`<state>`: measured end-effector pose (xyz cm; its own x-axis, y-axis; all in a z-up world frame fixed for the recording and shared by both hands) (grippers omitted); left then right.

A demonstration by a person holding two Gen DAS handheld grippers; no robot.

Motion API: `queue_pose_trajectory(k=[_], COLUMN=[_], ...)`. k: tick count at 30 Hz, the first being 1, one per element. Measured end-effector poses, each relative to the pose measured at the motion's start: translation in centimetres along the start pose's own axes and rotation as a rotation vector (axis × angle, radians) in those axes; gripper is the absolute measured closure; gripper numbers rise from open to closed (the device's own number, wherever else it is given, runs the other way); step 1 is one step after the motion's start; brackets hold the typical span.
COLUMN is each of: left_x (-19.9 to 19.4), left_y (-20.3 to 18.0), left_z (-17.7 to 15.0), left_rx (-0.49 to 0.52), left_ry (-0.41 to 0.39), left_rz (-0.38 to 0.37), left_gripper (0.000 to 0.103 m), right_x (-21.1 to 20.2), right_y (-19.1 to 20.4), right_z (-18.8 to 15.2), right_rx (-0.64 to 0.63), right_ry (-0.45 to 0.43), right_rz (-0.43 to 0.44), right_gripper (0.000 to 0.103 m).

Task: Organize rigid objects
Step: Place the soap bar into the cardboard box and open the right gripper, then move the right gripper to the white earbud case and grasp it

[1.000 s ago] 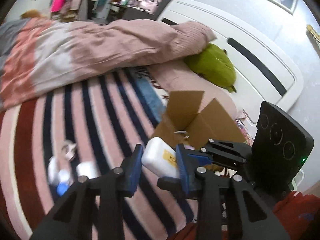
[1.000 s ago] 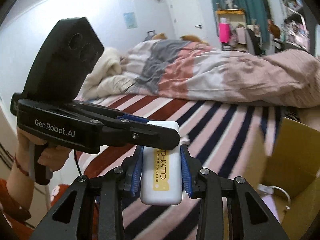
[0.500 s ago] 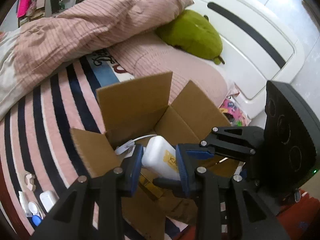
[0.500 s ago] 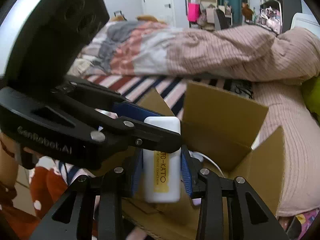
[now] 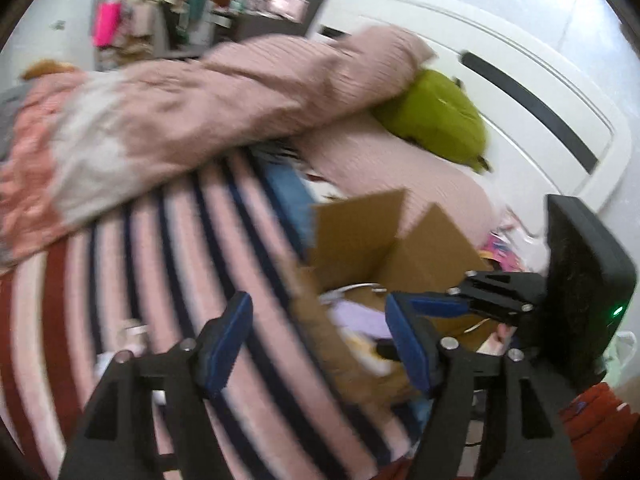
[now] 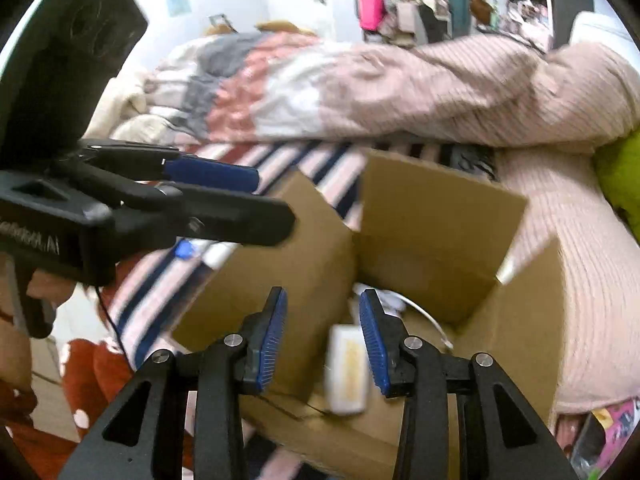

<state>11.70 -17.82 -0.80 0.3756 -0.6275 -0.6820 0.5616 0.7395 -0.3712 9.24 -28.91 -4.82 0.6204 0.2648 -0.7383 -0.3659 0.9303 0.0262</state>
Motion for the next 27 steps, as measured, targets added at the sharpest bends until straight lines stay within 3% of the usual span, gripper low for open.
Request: queue_pose_trajectory(k=[4,8,10,12,15,18,22,24,27], left_x=[-4.4,-7.5,-8.5,-8.9,-9.0,-9.0,-8.9,-8.9,-8.7], left_y=[4.2,9.1,11.3,12.9,15.1,16.7,18.2,18.8,19.6], left_z=[-2.0,-5.2,-7.0,-8.4,-11.0,-12.9,-14.9,-15.4,-16.0], left_rx=[-0.043,-0.11,-0.153,-0.193,-0.242,-0.287,-0.328,-0.336,-0.358], left_ry=[-0.048,-0.065,-0.07,-0.076,-0.071,-0.059,-0.046,-0.038,-0.03], left_rz=[0.12,0.218,0.236,0.238,0.248,0.259,0.265,0.276,0.274], left_gripper=[0.037,0.036,0.036,0.036,0.036,0.036,0.036,0.036,0.036], right_x=[-0.5,0.8,2.1,3.9,7.0,11.3,17.8,19.4,20.3], right_y=[4.1,9.8,12.9,15.0,17.4,18.3,17.0,16.2,16.1], right_z=[2.0,3.3,3.4,3.1,2.0,1.0,-0.8,-1.3,-0.9], right_rx=[-0.056,-0.133,-0.193,-0.225,-0.227,-0.229,-0.212,-0.172,-0.141], right_ry=[-0.069,-0.067,-0.052,-0.024,0.036,0.066,0.119,0.127,0.07], right_rz=[0.092,0.187,0.239,0.26,0.27,0.208,0.049,0.018,0.001], right_gripper=[0.069,0.069,0.065,0.055,0.052,0.04,0.04,0.04,0.04])
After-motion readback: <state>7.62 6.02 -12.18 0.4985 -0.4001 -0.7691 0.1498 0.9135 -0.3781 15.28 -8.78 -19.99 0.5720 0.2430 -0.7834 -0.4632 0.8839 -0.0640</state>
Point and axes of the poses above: each gripper's, at about its wrist camera, not at the fingertips, and x roughly the way its jaws point, y to its left, z to its top, the point moved 6 cm from there along x, roughly the way its jaws point, and after that the axes turned 8 degrees about -z, right-handed, at the moved point
